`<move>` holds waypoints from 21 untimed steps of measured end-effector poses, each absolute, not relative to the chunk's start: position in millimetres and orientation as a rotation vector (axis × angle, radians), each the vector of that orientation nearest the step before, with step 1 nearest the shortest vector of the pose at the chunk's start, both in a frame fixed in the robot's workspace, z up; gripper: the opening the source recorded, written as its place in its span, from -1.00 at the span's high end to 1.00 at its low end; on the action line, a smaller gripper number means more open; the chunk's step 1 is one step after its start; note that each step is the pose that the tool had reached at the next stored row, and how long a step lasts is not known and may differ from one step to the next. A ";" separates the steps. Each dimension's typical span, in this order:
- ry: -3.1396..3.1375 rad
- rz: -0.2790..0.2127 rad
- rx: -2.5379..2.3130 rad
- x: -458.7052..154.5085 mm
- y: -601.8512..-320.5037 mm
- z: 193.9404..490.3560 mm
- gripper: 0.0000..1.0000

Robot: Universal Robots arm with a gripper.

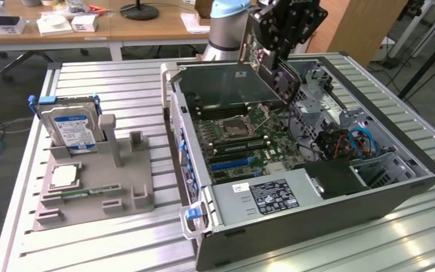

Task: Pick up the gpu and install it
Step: 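Insert the gpu into the slot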

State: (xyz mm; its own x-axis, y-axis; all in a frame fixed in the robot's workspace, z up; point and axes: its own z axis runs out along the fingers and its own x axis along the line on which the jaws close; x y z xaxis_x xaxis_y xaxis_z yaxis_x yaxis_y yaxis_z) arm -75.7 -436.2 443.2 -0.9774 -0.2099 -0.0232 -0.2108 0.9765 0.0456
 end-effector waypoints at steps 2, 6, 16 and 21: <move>3.100 0.075 -0.384 -75.7 -436.2 443.2 0.47; 3.086 0.076 -0.492 -75.7 -436.2 443.1 0.47; 3.037 0.078 -0.754 -75.7 -436.2 442.7 0.47; 3.004 0.079 -0.883 -75.7 -436.2 442.6 0.47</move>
